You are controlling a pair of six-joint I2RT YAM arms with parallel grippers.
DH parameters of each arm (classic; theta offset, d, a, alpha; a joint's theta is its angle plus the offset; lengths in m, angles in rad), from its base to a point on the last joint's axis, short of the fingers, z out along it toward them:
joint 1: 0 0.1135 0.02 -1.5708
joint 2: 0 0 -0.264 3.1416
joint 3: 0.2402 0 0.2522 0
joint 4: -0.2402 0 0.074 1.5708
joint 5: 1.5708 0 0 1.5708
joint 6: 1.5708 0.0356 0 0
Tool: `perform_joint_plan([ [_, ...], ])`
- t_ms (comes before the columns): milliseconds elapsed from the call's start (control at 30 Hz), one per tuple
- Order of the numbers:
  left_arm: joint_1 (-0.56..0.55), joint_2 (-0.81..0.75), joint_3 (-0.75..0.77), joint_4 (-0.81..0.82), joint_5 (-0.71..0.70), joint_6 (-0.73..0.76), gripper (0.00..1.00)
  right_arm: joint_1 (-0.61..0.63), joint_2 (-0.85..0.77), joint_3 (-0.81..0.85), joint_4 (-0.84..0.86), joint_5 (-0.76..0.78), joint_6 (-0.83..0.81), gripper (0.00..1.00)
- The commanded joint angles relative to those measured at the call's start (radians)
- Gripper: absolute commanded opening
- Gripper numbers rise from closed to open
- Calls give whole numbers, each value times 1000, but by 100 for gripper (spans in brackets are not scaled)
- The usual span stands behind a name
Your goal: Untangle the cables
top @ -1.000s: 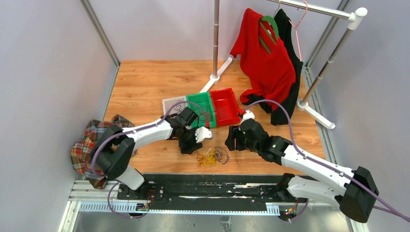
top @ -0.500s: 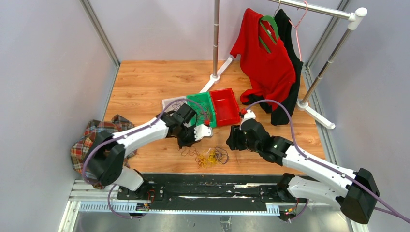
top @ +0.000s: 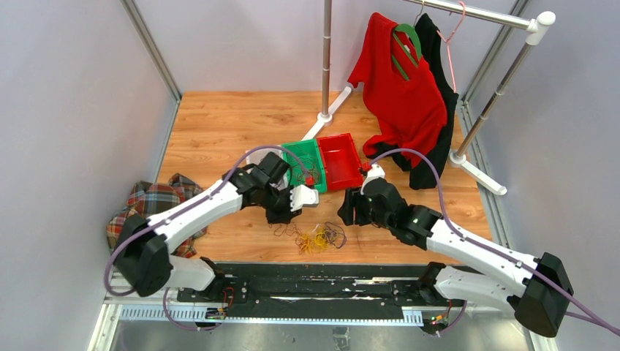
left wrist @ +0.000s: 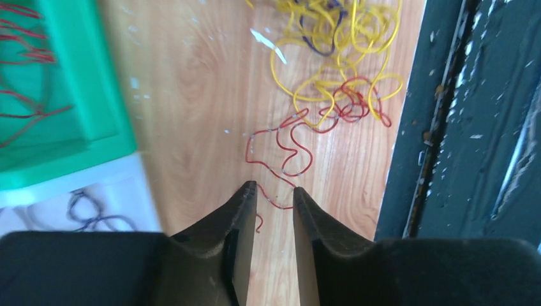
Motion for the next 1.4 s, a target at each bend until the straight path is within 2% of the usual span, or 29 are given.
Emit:
perform_joint_plan([
  [0, -5, 85, -68, 100, -12, 10, 38, 17, -37, -2, 7, 16, -4, 59],
  [100, -6, 128, -72, 154, -7, 11, 43, 17, -46, -7, 1, 20, -2, 59],
  [400, -5, 243, -73, 218, 47, 26, 44, 18, -62, -25, -6, 26, 10, 58],
  [500, -5, 283, -61, 218, 35, 25, 43, 19, -62, -28, -8, 26, 10, 56],
  [700, -7, 315, -34, 213, 26, 22, 31, 19, -64, -28, -7, 27, 16, 52],
  [867, -11, 310, -55, 199, -4, 54, 36, 19, -65, -28, -7, 27, 15, 51],
  [933, -17, 301, -66, 193, -29, 71, 31, 19, -65, -32, -5, 27, 16, 51],
  [1033, -19, 286, -65, 173, -48, 81, 14, 19, -64, -32, -4, 27, 15, 48],
  [1133, -18, 251, -66, 159, -52, 86, 1, 19, -64, -29, -1, 27, 14, 47],
  [1367, -19, 150, 15, 41, -46, 62, 1, 19, -76, -26, 4, 30, 5, 45],
])
